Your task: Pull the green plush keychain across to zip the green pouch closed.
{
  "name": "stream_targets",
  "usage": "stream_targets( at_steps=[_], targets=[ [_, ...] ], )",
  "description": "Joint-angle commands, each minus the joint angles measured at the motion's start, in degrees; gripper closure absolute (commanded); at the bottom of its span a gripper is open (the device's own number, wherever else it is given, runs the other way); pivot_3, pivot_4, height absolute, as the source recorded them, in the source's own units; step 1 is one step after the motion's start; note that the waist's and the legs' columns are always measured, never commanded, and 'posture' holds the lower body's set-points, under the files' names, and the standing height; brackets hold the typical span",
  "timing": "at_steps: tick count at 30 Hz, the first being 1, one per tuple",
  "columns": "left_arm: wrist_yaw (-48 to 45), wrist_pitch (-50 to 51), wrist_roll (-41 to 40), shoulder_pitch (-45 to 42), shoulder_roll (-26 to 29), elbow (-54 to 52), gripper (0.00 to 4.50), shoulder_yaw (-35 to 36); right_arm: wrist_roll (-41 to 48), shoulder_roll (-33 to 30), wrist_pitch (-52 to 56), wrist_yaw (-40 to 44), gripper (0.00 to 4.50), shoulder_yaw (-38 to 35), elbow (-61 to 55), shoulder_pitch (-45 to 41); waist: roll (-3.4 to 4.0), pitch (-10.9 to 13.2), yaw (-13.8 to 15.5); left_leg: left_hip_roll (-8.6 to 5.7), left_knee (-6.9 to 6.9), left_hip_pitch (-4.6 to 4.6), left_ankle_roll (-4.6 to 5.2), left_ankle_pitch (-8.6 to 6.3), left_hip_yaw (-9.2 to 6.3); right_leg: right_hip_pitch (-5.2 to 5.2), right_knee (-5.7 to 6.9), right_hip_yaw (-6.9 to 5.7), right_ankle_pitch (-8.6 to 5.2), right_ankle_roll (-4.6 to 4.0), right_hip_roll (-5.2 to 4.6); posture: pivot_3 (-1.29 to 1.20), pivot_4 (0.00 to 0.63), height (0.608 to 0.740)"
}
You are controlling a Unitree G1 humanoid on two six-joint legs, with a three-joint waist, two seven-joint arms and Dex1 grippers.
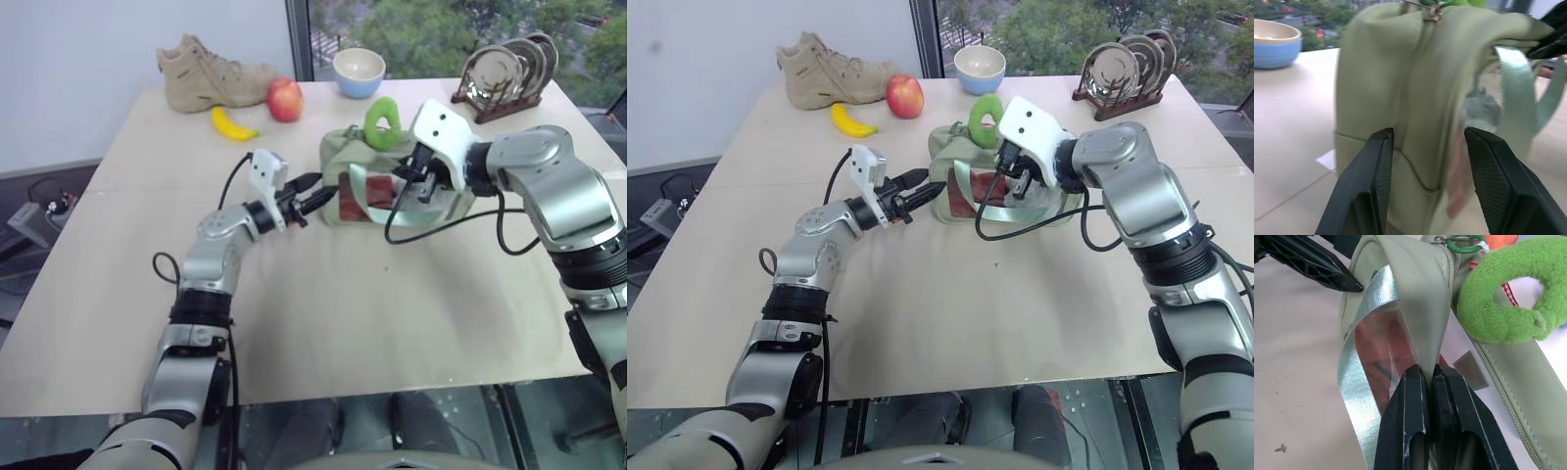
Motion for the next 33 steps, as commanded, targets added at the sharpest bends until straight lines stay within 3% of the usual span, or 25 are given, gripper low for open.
stream_targets(
  at_steps=[1, 4, 5, 6, 7, 11, 16, 33],
  targets=[
    [1.0, -1.5, 0.4, -1.4, -1.0, -1.8, 2.63, -0.2, 0.7, -0.7, -0.3, 1.1, 4.13, -1.1, -1.6, -0.7, 0.00, 0.0, 0.0, -0.01, 0.00, 0.00, 0.00, 0.00, 0.00, 0.00, -0.01, 0.00, 0.00, 0.00, -0.01, 0.00, 0.150, 0.740],
    [1.1, -2.2, 0.8, -0.9, -1.3, -2.0, 3.60, -0.5, 1.5, -0.3, 0.3, 0.4, 3.19, -2.7, -2.0, -0.7, 0.00, 0.0, 0.1, -0.01, 0.00, -0.01, 0.00, 0.00, 0.00, 0.01, -0.02, -0.01, 0.00, 0.00, -0.01, 0.00, 0.150, 0.740],
    [1.1, -2.6, 1.0, -0.7, -1.4, -2.0, 4.21, -0.7, 1.7, -0.3, 0.9, -0.4, 2.59, -3.6, -3.0, -0.2, 0.00, 0.0, 0.1, 0.00, 0.00, 0.00, 0.00, 0.00, 0.00, 0.01, -0.01, -0.01, 0.00, 0.01, -0.01, 0.00, 0.150, 0.740],
    [1.0, -2.9, 1.2, -0.6, -1.4, -2.0, 4.50, -0.8, 1.9, -0.4, 1.3, -0.9, 2.14, -4.2, -3.7, 0.2, 0.00, 0.0, 0.1, 0.00, -0.01, -0.01, 0.00, 0.00, 0.00, 0.00, -0.01, -0.01, 0.00, 0.01, -0.01, 0.00, 0.150, 0.740],
    [0.9, -3.3, 1.4, -0.6, -1.4, -2.1, 4.50, -0.8, 3.4, 0.3, 2.7, -1.6, 1.60, -6.1, -5.2, 0.6, 0.00, 0.0, 0.1, 0.00, -0.01, 0.00, 0.00, 0.00, -0.01, 0.01, -0.01, -0.01, 0.00, 0.01, -0.01, 0.00, 0.150, 0.740],
    [0.5, -4.8, 2.1, -0.5, -1.2, -2.0, 4.50, -1.0, 8.8, 8.4, 11.0, -9.2, 1.60, -15.6, -6.3, -2.4, 0.00, 0.0, -0.1, 0.01, -0.01, -0.02, 0.00, 0.00, -0.01, 0.00, -0.01, 0.00, 0.01, 0.01, -0.01, 0.00, 0.150, 0.740],
    [0.1, -5.7, 2.5, -0.1, -1.2, -2.6, 4.50, -1.4, 6.2, 12.1, 9.7, -17.4, 1.60, -17.2, 1.5, -6.5, 0.00, 0.0, 0.0, -0.01, -0.02, 0.01, 0.00, 0.00, -0.02, -0.01, 0.11, 0.00, 0.01, 0.00, -0.01, 0.00, 0.150, 0.740],
    [1.2, -7.0, 3.6, 3.0, -1.4, -6.9, 4.50, -2.8, -3.3, 13.2, -12.6, -15.9, 1.60, -6.6, 28.4, -14.5, 0.00, 0.0, -0.2, -0.07, -0.02, 0.02, 0.00, 0.00, -0.04, -0.09, 0.25, 0.01, 0.04, -0.05, -0.06, 0.00, 0.150, 0.740]
  ],
)
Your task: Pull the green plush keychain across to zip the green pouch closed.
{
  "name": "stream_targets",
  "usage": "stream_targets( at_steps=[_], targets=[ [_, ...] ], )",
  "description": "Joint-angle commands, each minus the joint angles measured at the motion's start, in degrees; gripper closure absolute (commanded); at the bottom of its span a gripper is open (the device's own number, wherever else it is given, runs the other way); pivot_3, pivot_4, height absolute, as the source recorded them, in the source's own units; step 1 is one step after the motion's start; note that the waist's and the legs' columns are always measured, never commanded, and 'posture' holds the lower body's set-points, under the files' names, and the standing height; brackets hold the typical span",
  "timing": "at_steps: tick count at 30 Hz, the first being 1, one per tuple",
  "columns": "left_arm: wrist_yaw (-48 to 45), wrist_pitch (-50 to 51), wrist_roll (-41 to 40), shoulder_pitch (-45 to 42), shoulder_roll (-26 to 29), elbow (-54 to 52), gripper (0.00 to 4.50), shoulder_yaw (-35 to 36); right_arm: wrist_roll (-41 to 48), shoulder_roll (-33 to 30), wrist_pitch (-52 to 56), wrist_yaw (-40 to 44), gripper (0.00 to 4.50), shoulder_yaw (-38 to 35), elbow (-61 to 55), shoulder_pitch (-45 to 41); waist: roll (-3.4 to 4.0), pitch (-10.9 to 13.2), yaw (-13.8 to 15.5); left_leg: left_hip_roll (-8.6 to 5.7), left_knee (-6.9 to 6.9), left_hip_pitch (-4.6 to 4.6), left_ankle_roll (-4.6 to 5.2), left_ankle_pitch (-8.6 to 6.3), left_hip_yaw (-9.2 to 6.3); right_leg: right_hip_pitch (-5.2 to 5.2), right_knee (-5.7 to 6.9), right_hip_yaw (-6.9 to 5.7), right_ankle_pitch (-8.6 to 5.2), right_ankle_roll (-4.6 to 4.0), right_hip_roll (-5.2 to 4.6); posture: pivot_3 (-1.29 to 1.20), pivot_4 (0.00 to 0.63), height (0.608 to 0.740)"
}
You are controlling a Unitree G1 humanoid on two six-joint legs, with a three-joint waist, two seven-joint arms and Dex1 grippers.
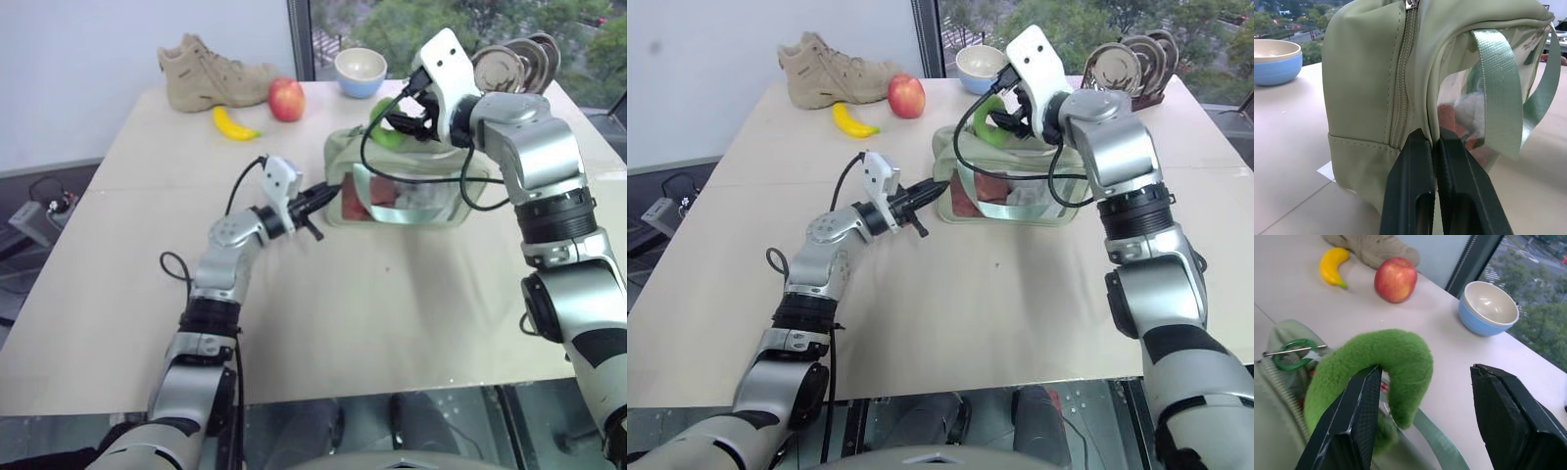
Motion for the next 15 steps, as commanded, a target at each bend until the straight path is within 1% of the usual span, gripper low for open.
stream_targets(
  at_steps=[1, 3, 5, 6, 7, 8, 9, 12, 14, 15],
  targets=[
    [0.5, -1.0, 0.2, 0.4, -0.1, -3.9, 4.50, -0.4, -2.4, 0.1, -5.2, 1.1, 1.60, 1.3, 2.5, -2.8, 0.00, 0.0, 0.0, 0.00, 0.00, 0.00, 0.00, 0.00, 0.00, 0.00, 0.01, 0.00, 0.00, 0.00, 0.00, 0.00, 0.150, 0.740],
    [0.7, -0.9, 0.3, 0.8, -0.2, -4.6, 4.50, -0.6, -3.2, 0.4, -6.7, 1.9, 1.60, 2.1, 4.1, -3.1, 0.00, 0.0, 0.0, 0.00, 0.00, 0.00, 0.00, 0.00, 0.00, 0.00, 0.01, 0.00, 0.00, 0.00, 0.00, 0.00, 0.150, 0.740],
    [0.8, -0.8, 0.3, 1.0, -0.2, -5.0, 4.50, -0.7, -3.7, 0.7, -7.6, 2.8, 2.11, 2.5, 5.4, -3.4, 0.00, 0.0, 0.0, -0.01, -0.01, 0.01, 0.00, 0.00, 0.00, -0.01, 0.01, 0.00, 0.00, 0.00, 0.00, 0.00, 0.150, 0.740],
    [0.9, -0.8, 0.3, 1.1, -0.2, -5.1, 4.50, -0.7, -3.9, 0.9, -7.9, 3.2, 2.41, 2.6, 5.9, -3.5, 0.00, 0.0, 0.0, -0.01, 0.00, 0.01, 0.00, 0.00, -0.01, -0.01, 0.01, -0.01, 0.00, 0.00, 0.00, 0.00, 0.150, 0.740],
    [1.0, -0.8, 0.4, 1.2, -0.2, -5.2, 4.50, -0.7, -4.2, 0.9, -8.2, 3.8, 3.02, 2.8, 6.4, -3.5, 0.00, 0.0, 0.0, -0.01, 0.00, 0.01, 0.00, 0.00, -0.01, -0.01, 0.02, -0.02, 0.00, 0.00, 0.01, 0.00, 0.150, 0.740],
    [1.0, -0.8, 0.4, 1.3, -0.2, -5.4, 4.50, -0.7, -4.4, 0.9, -8.4, 4.2, 3.51, 2.9, 6.6, -3.5, 0.00, 0.0, 0.0, -0.01, 0.00, 0.01, 0.00, 0.00, -0.02, 0.00, 0.02, -0.02, 0.00, 0.00, 0.01, 0.00, 0.150, 0.740],
    [1.2, -0.8, 0.5, 1.4, -0.2, -5.5, 4.50, -0.7, -3.5, 0.7, -6.9, 4.4, 3.85, 1.6, 6.5, -3.9, 0.00, 0.0, 0.0, -0.01, 0.00, 0.01, 0.00, 0.00, -0.02, 0.00, 0.02, -0.02, 0.00, 0.00, 0.01, 0.00, 0.150, 0.740],
    [1.5, -0.8, 0.7, 1.4, -0.2, -5.5, 4.50, -0.7, -1.0, -1.3, -3.0, 7.3, 3.85, -1.0, 4.8, -4.5, 0.01, 0.0, 0.1, -0.02, 0.01, 0.00, 0.00, 0.00, -0.04, 0.00, 0.02, -0.02, 0.00, 0.00, 0.01, 0.00, 0.150, 0.740],
    [1.6, -0.9, 0.8, 1.5, -0.2, -5.5, 4.50, -0.7, -0.6, -2.6, -2.5, 9.4, 3.85, -0.8, 2.7, -3.8, 0.01, 0.0, 0.1, -0.03, 0.00, 0.00, 0.00, 0.00, -0.08, 0.00, 0.02, -0.03, 0.00, 0.00, 0.01, 0.00, 0.150, 0.740],
    [1.6, -0.9, 0.9, 1.5, -0.2, -5.5, 4.50, -0.7, -0.5, -2.9, -2.2, 9.8, 3.60, -0.7, 1.7, -3.3, 0.01, 0.0, 0.0, -0.04, 0.00, 0.00, 0.00, 0.00, -0.09, 0.00, 0.02, -0.03, 0.00, 0.00, 0.01, 0.00, 0.150, 0.740]
  ],
)
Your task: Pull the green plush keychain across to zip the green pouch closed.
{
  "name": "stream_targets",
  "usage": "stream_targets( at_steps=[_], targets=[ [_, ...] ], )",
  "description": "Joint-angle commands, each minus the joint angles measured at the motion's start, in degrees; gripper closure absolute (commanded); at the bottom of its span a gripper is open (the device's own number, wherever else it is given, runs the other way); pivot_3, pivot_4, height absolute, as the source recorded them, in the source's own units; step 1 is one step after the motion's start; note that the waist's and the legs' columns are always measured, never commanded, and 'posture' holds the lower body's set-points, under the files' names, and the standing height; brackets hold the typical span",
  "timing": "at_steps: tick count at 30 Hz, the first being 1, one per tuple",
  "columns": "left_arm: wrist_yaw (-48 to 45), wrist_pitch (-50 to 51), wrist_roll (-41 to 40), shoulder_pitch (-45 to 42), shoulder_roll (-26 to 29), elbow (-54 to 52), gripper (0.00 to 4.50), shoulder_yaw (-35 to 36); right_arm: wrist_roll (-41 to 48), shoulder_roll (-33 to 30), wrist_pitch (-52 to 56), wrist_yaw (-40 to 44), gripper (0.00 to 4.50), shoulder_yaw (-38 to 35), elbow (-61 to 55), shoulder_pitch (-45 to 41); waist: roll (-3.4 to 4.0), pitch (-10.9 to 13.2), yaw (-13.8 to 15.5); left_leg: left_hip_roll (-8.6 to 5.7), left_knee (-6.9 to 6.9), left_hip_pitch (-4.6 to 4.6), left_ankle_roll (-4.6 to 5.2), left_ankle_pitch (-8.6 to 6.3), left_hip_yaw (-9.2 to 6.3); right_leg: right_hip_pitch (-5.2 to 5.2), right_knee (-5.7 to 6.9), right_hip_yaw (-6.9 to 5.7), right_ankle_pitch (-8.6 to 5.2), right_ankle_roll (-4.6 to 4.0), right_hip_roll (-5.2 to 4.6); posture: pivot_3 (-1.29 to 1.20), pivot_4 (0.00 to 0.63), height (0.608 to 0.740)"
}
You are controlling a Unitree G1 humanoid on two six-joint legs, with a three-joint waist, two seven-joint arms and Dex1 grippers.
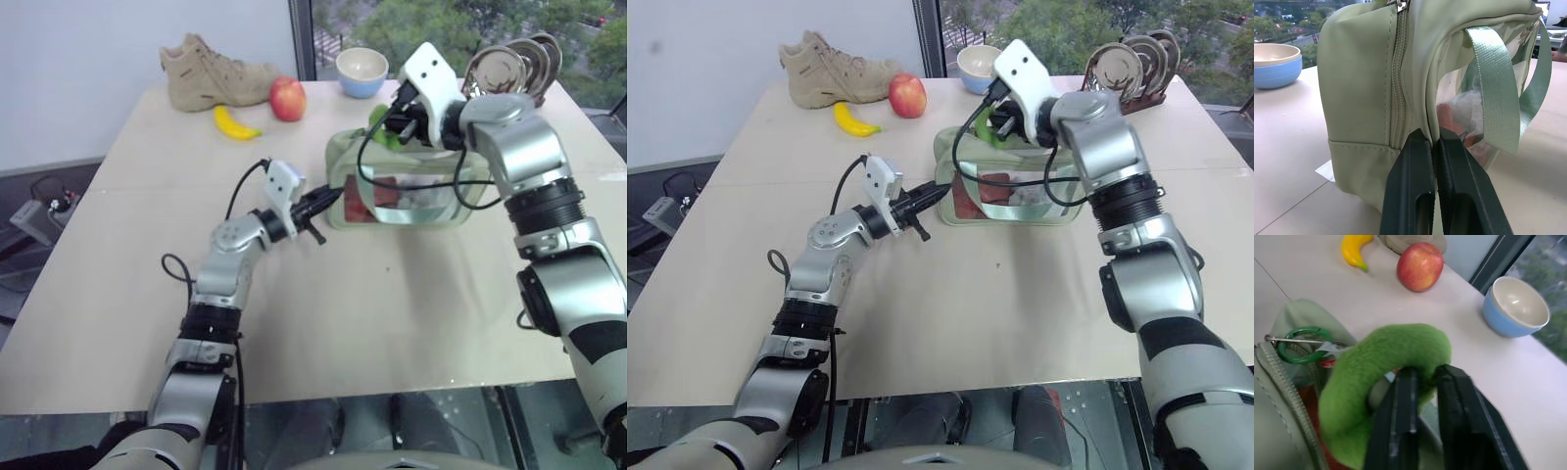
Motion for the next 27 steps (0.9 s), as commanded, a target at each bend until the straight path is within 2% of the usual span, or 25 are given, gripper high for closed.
stream_targets(
  at_steps=[1, 2, 3, 4, 6, 11, 16, 27],
  targets=[
    [0.5, -0.9, 0.1, -0.1, 0.1, -2.8, 4.50, -0.1, 1.1, -2.4, 1.5, 2.6, 3.28, -1.5, -5.8, -0.3, 0.00, 0.0, -0.1, -0.01, -0.01, 0.00, 0.00, 0.00, 0.00, 0.00, -0.02, 0.00, 0.00, 0.00, 0.00, 0.00, 0.150, 0.740],
    [0.5, -0.9, 0.2, -0.1, 0.1, -2.8, 4.50, -0.2, 1.6, -2.5, 2.5, 2.9, 3.08, -1.6, -6.9, 0.3, 0.00, 0.0, -0.1, -0.01, -0.02, 0.00, 0.00, 0.00, 0.00, 0.00, -0.01, 0.01, 0.00, 0.00, -0.01, 0.00, 0.150, 0.740],
    [0.6, -0.9, 0.2, -0.1, 0.1, -2.8, 4.50, -0.2, 2.1, -2.4, 3.9, 2.6, 2.46, -2.1, -7.7, 0.6, 0.00, 0.0, -0.1, 0.00, -0.02, 0.00, 0.00, 0.00, 0.00, -0.01, -0.01, 0.01, 0.00, 0.00, -0.01, 0.00, 0.150, 0.740],
    [0.6, -1.0, 0.3, 0.0, 0.0, -2.8, 4.50, -0.3, 2.7, -2.0, 5.4, 1.8, 2.19, -3.0, -8.4, 0.9, 0.00, 0.0, -0.1, 0.00, -0.02, 0.00, 0.00, 0.00, 0.00, 0.00, -0.01, 0.01, 0.00, 0.00, -0.01, 0.00, 0.150, 0.740],
    [0.7, -1.1, 0.4, -0.2, -0.1, -2.4, 4.50, -0.4, 4.6, -0.7, 9.7, -1.0, 1.32, -6.4, -8.7, 0.7, 0.00, 0.0, -0.1, 0.01, -0.01, 0.00, 0.00, 0.00, 0.00, 0.00, 0.02, 0.02, 0.00, 0.00, 0.00, 0.00, 0.150, 0.740],
    [0.8, -1.3, 0.6, -0.7, -0.1, -1.9, 4.50, -0.6, 13.1, 2.0, 23.7, -4.5, 1.32, -16.4, -9.9, -1.7, 0.00, 0.0, 0.1, 0.01, 0.01, 0.00, 0.00, 0.00, 0.00, 0.00, 0.06, 0.02, 0.00, 0.00, 0.00, 0.00, 0.150, 0.740],
    [0.7, -1.5, 0.8, -1.0, -0.1, -1.4, 4.50, -0.7, 18.8, 5.5, 31.8, -9.7, 1.32, -23.8, -9.0, -4.5, 0.01, 0.0, 0.0, 0.00, -0.02, 0.00, 0.00, 0.00, 0.00, -0.01, 0.06, 0.05, 0.00, -0.01, -0.01, 0.00, 0.150, 0.740],
    [0.5, -1.7, 1.0, -1.2, -0.5, -1.3, 4.50, -1.2, 24.8, 9.9, 38.7, -17.2, 1.32, -29.1, -9.8, -4.7, 0.03, 0.0, 0.0, -0.01, 0.00, 0.00, 0.00, 0.00, -0.04, -0.01, 0.14, 0.11, 0.01, -0.02, -0.01, 0.00, 0.150, 0.740]
  ],
)
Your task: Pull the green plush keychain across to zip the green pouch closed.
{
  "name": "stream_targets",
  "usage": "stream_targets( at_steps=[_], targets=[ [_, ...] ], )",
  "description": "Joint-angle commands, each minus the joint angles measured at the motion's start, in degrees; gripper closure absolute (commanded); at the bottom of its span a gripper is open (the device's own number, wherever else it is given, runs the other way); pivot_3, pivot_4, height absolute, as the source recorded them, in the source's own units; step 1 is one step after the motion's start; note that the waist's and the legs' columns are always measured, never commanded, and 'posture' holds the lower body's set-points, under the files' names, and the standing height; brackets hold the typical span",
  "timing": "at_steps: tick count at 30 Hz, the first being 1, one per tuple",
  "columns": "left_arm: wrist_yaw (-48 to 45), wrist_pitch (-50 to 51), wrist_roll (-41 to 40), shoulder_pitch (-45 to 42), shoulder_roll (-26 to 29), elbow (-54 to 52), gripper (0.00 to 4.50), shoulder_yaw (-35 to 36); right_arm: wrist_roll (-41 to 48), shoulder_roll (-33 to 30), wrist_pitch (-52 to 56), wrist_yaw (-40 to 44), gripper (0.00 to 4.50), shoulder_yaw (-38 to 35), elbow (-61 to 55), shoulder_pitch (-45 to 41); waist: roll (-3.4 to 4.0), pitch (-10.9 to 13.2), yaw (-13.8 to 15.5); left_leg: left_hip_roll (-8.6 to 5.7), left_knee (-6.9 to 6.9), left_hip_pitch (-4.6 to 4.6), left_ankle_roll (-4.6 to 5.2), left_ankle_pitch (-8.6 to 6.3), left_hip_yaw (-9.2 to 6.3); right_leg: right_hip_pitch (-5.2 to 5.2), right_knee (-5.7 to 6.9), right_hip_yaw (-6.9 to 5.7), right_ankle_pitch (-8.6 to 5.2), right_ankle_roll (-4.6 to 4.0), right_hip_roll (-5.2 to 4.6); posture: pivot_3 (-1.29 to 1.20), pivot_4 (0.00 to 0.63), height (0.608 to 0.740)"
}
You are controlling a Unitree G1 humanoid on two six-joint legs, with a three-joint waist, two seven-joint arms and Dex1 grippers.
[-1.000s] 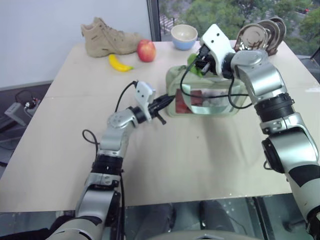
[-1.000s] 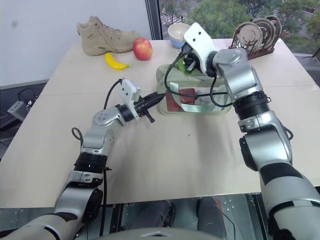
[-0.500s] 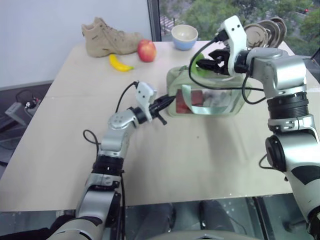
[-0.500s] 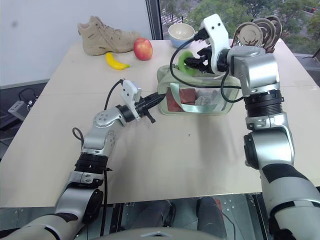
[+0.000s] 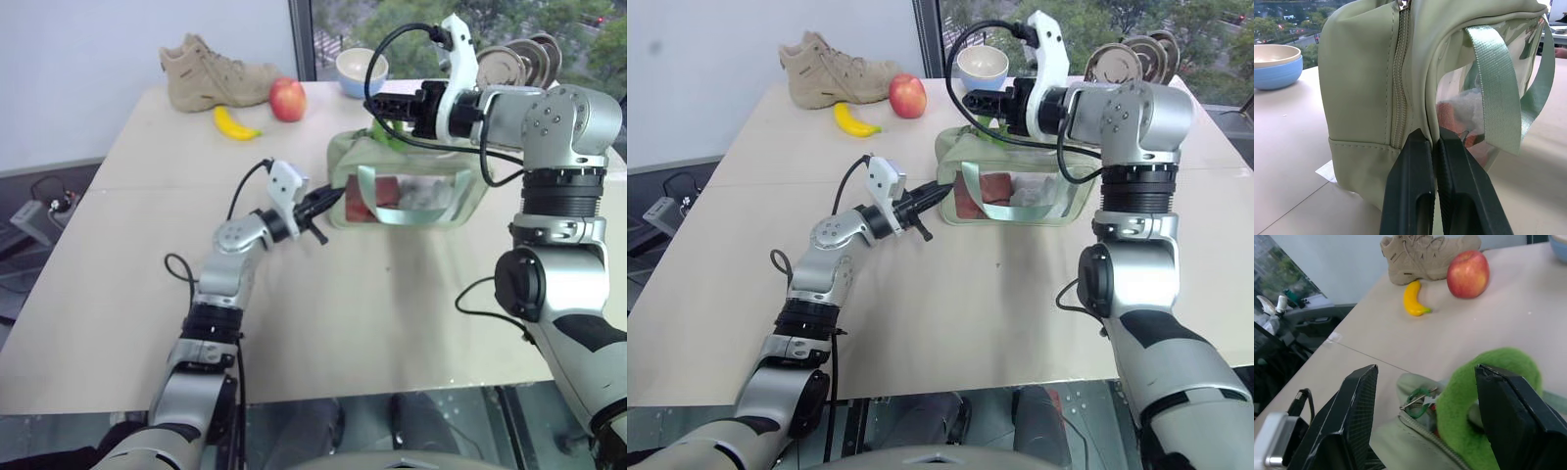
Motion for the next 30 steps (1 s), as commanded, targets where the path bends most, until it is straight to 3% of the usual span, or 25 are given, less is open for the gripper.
stream_targets(
  at_steps=[1, 10, 24, 27, 29, 30],
  targets=[
    [-0.2, -1.3, 0.2, -1.1, -0.2, -1.3, 4.50, -0.6, 2.5, 0.1, 1.7, -1.9, 1.32, -1.7, -3.3, -1.0, 0.00, 0.0, 0.0, 0.00, 0.00, 0.00, 0.00, 0.00, 0.00, 0.00, 0.00, 0.00, 0.00, 0.00, 0.00, 0.00, 0.150, 0.740],
    [-0.5, -1.3, 0.3, -0.8, -0.2, -1.5, 4.50, -0.5, 3.8, -0.9, 3.7, -4.0, 1.32, -0.5, -5.3, 1.1, 0.01, 0.0, 0.0, -0.01, 0.01, 0.00, 0.00, 0.00, -0.02, 0.01, 0.01, 0.04, 0.00, 0.00, 0.00, 0.00, 0.150, 0.740],
    [-0.6, -2.4, 1.3, 0.0, 0.0, -2.7, 4.50, -1.3, 2.1, 0.4, -5.7, -4.6, 1.32, 2.2, 4.2, 0.2, 0.02, 0.0, 0.0, -0.02, 0.00, 0.00, 0.00, 0.00, -0.02, 0.00, 0.01, 0.04, 0.00, 0.00, 0.00, 0.00, 0.150, 0.740],
    [-0.5, -3.0, 1.8, 0.1, 0.0, -2.6, 4.50, -1.5, 1.2, -0.4, -7.1, -3.8, 2.51, 4.6, 5.3, 0.3, 0.03, 0.0, 0.0, -0.02, 0.00, 0.00, 0.00, 0.00, -0.02, 0.00, 0.01, 0.04, 0.00, 0.00, 0.00, 0.00, 0.150, 0.740],
    [-0.4, -3.7, 2.3, 0.1, -0.1, -2.4, 4.50, -1.8, 0.2, -1.1, -8.1, -3.1, 3.64, 6.4, 5.8, 0.4, 0.03, 0.0, 0.0, -0.02, 0.00, 0.00, 0.00, 0.00, -0.02, 0.00, 0.01, 0.04, 0.00, 0.00, 0.00, 0.00, 0.150, 0.740],
    [-0.3, -4.0, 2.5, 0.2, -0.1, -2.3, 4.50, -1.9, -0.3, -1.3, -8.6, -2.7, 3.87, 7.2, 6.0, 0.4, 0.03, 0.0, 0.0, -0.02, 0.00, 0.00, 0.00, 0.00, -0.03, 0.00, 0.01, 0.04, 0.00, 0.00, 0.00, 0.00, 0.150, 0.740]
  ],
)
